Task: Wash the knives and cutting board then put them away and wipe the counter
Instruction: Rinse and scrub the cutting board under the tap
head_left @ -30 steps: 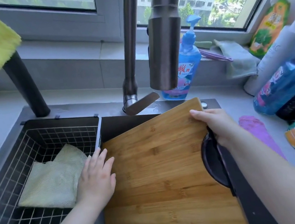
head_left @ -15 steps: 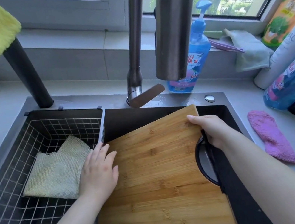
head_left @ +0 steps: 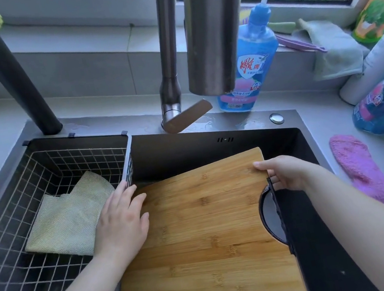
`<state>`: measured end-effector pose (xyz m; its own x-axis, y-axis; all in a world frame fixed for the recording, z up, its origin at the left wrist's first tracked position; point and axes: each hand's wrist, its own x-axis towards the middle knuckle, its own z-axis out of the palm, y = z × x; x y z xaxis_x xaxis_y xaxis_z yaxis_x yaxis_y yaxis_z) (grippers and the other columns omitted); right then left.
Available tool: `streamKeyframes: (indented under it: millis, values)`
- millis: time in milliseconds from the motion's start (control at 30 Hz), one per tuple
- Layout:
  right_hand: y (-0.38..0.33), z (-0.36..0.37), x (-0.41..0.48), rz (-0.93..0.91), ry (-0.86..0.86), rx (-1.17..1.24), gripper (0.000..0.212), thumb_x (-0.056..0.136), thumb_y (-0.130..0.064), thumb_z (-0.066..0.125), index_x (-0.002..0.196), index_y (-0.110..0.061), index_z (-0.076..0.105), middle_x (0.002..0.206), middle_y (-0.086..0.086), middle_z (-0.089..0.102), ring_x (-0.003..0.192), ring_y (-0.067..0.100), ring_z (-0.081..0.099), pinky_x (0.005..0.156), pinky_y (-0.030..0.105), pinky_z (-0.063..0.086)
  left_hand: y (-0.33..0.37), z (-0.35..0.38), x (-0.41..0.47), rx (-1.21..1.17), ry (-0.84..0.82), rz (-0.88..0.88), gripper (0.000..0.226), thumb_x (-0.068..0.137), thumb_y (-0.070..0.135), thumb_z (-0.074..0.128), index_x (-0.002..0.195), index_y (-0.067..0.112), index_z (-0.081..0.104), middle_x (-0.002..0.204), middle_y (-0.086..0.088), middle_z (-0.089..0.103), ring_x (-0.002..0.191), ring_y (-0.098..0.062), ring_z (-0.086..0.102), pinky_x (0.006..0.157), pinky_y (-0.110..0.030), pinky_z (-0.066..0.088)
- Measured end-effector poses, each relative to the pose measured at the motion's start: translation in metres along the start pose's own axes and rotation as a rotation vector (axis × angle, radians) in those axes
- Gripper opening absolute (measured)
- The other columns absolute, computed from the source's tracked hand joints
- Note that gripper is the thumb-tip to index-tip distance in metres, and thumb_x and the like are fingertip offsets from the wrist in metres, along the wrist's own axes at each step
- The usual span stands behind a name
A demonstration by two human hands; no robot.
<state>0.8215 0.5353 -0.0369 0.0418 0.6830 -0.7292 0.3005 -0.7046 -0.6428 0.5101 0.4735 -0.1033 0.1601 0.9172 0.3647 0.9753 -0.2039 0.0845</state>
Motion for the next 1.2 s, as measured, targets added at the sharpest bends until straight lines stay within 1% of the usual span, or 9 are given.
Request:
streamKeyframes:
  millis: [333, 433, 500, 633, 733, 900, 967, 1033, 1200]
  values:
    - [0.066, 0.004, 0.048, 0.143, 0.245, -0.018, 0.039, 0.091, -0.018, 0.056, 0.123, 0.003, 0.051, 0.104, 0.013, 0.054, 0.084, 0.023, 0.052, 0.075, 0.033, 0.046, -0.001, 0.001, 0.000, 0.011, -0.060, 0.007, 0.046, 0.042, 0.005, 0.089, 0.086, 0.005, 0.073, 0.097, -0.017, 0.070, 0.102, -0.038, 0.064, 0.075, -0.050, 0.052]
    - [0.082, 0.004, 0.056, 0.177, 0.265, -0.064, 0.032, 0.091, -0.013, 0.055, 0.115, 0.008, 0.056, 0.078, 0.006, 0.052, 0.071, 0.020, 0.052, 0.062, 0.028, 0.047, 0.000, 0.002, 0.001, 0.015, -0.089, 0.008, 0.046, 0.043, 0.006, 0.088, 0.086, 0.005, 0.073, 0.098, -0.016, 0.070, 0.103, -0.037, 0.063, 0.075, -0.050, 0.052]
    - [0.088, 0.004, 0.062, 0.168, 0.275, -0.100, 0.034, 0.090, -0.013, 0.057, 0.114, 0.011, 0.057, 0.075, 0.007, 0.053, 0.076, 0.023, 0.054, 0.069, 0.034, 0.050, -0.001, 0.002, 0.001, 0.016, -0.103, 0.007, 0.046, 0.044, 0.008, 0.088, 0.088, 0.006, 0.073, 0.099, -0.015, 0.070, 0.108, -0.035, 0.060, 0.076, -0.049, 0.052]
    - [0.093, 0.006, 0.069, 0.143, 0.290, -0.135, 0.048, 0.088, -0.021, 0.061, 0.119, 0.015, 0.052, 0.101, 0.023, 0.058, 0.094, 0.034, 0.056, 0.091, 0.043, 0.047, -0.001, 0.001, 0.002, -0.016, -0.114, -0.006, 0.045, 0.046, 0.007, 0.087, 0.088, 0.005, 0.072, 0.100, -0.016, 0.069, 0.114, -0.024, 0.040, 0.078, -0.050, 0.051]
    - [0.098, 0.005, 0.074, 0.122, 0.323, -0.128, 0.046, 0.089, -0.019, 0.059, 0.118, 0.016, 0.051, 0.123, 0.031, 0.054, 0.114, 0.041, 0.052, 0.100, 0.048, 0.042, 0.000, -0.001, 0.002, -0.025, -0.147, -0.024, 0.045, 0.047, 0.005, 0.087, 0.089, 0.004, 0.072, 0.101, -0.017, 0.069, 0.114, -0.024, 0.038, 0.078, -0.051, 0.050]
    - [0.100, 0.006, 0.072, 0.103, 0.341, -0.164, 0.044, 0.089, -0.017, 0.059, 0.119, 0.014, 0.051, 0.125, 0.030, 0.054, 0.090, 0.031, 0.055, 0.099, 0.047, 0.044, 0.001, -0.004, 0.002, -0.005, -0.178, -0.032, 0.046, 0.046, 0.006, 0.088, 0.089, 0.005, 0.072, 0.101, -0.016, 0.069, 0.113, -0.030, 0.052, 0.080, -0.048, 0.050]
    - [0.096, 0.006, 0.066, 0.103, 0.359, -0.203, 0.049, 0.090, -0.014, 0.056, 0.131, 0.009, 0.043, 0.134, 0.024, 0.049, 0.107, 0.031, 0.054, 0.101, 0.041, 0.041, 0.001, -0.005, 0.002, -0.004, -0.184, -0.034, 0.046, 0.046, 0.007, 0.088, 0.089, 0.005, 0.072, 0.101, -0.016, 0.069, 0.113, -0.028, 0.048, 0.079, -0.048, 0.050]
    - [0.087, 0.005, 0.059, 0.069, 0.385, -0.263, 0.051, 0.091, -0.011, 0.053, 0.137, 0.003, 0.037, 0.141, 0.018, 0.043, 0.126, 0.031, 0.045, 0.104, 0.036, 0.035, 0.001, -0.005, 0.002, -0.001, -0.197, -0.036, 0.045, 0.046, 0.007, 0.088, 0.089, 0.005, 0.072, 0.100, -0.015, 0.069, 0.111, -0.032, 0.054, 0.078, -0.048, 0.051]
    - [0.028, 0.019, 0.032, -0.216, 0.457, -0.327, 0.050, 0.091, -0.015, 0.052, 0.138, -0.005, 0.037, 0.139, 0.014, 0.046, 0.125, 0.027, 0.047, 0.101, 0.032, 0.036, 0.001, -0.011, 0.005, -0.041, -0.240, -0.056, 0.048, 0.046, 0.002, 0.087, 0.092, 0.002, 0.071, 0.102, -0.019, 0.069, 0.101, -0.039, 0.064, 0.074, -0.050, 0.052]
